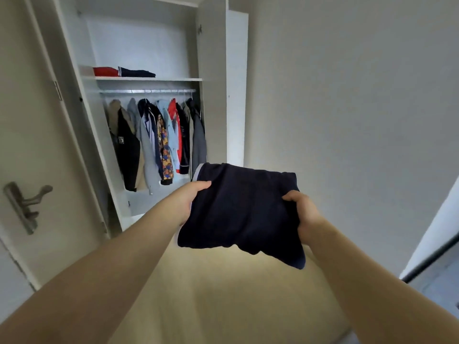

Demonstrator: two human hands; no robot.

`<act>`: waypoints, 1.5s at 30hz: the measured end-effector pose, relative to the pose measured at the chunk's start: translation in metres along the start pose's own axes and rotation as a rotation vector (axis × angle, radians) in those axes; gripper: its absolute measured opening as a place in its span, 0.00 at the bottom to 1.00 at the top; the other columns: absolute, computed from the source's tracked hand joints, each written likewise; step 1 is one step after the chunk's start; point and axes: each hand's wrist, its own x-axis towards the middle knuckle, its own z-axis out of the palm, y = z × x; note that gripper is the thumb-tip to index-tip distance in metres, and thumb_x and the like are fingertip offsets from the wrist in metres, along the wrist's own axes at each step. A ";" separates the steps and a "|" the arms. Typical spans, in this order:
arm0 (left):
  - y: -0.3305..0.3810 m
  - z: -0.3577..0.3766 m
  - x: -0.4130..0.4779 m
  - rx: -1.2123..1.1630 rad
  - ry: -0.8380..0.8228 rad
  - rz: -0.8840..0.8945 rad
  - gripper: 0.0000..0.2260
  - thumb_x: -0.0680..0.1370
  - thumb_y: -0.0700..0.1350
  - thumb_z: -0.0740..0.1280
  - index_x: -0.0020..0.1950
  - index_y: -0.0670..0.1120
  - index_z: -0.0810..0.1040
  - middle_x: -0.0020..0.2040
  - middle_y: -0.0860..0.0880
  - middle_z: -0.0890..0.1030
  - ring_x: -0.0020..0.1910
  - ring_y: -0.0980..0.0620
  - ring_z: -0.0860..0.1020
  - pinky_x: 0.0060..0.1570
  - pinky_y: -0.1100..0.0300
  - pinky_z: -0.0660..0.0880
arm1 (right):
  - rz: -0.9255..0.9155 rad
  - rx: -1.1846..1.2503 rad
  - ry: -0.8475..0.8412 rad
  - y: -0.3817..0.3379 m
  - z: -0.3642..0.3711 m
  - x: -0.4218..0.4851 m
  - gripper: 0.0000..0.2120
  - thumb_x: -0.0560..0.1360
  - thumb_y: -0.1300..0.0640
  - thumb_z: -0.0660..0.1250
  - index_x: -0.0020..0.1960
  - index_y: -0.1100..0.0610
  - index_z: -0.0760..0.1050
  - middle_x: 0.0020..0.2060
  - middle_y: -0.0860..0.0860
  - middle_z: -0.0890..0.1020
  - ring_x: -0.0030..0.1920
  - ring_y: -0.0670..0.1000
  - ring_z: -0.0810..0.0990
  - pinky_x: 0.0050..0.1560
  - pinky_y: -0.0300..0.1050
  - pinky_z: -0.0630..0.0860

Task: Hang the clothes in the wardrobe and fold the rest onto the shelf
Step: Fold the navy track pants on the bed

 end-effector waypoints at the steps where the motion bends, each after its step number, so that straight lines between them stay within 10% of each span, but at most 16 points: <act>1: 0.002 -0.003 0.005 0.001 0.006 -0.004 0.06 0.75 0.47 0.69 0.45 0.44 0.79 0.38 0.46 0.83 0.39 0.45 0.80 0.33 0.56 0.73 | -0.002 -0.002 -0.016 -0.002 0.002 0.006 0.10 0.67 0.56 0.63 0.45 0.59 0.78 0.31 0.55 0.83 0.41 0.58 0.80 0.41 0.48 0.74; 16: 0.125 -0.066 0.199 -0.140 0.257 0.052 0.07 0.75 0.45 0.68 0.43 0.42 0.76 0.34 0.44 0.81 0.36 0.44 0.78 0.29 0.55 0.70 | -0.012 -0.100 -0.275 -0.082 0.139 0.256 0.18 0.70 0.58 0.64 0.59 0.57 0.76 0.53 0.58 0.81 0.54 0.62 0.79 0.57 0.57 0.74; 39: 0.368 -0.271 0.553 -0.076 0.324 0.190 0.09 0.75 0.47 0.68 0.41 0.42 0.76 0.24 0.46 0.80 0.34 0.46 0.78 0.29 0.57 0.71 | -0.064 0.007 -0.433 -0.178 0.457 0.621 0.11 0.72 0.60 0.62 0.51 0.60 0.79 0.42 0.58 0.82 0.40 0.58 0.80 0.39 0.46 0.74; 45: 0.445 -0.288 0.661 -0.022 0.400 0.361 0.15 0.74 0.46 0.70 0.57 0.42 0.76 0.40 0.44 0.83 0.33 0.47 0.80 0.21 0.61 0.73 | -0.130 0.047 -0.495 -0.228 0.504 0.735 0.16 0.73 0.59 0.63 0.60 0.60 0.77 0.48 0.58 0.82 0.44 0.58 0.80 0.42 0.48 0.77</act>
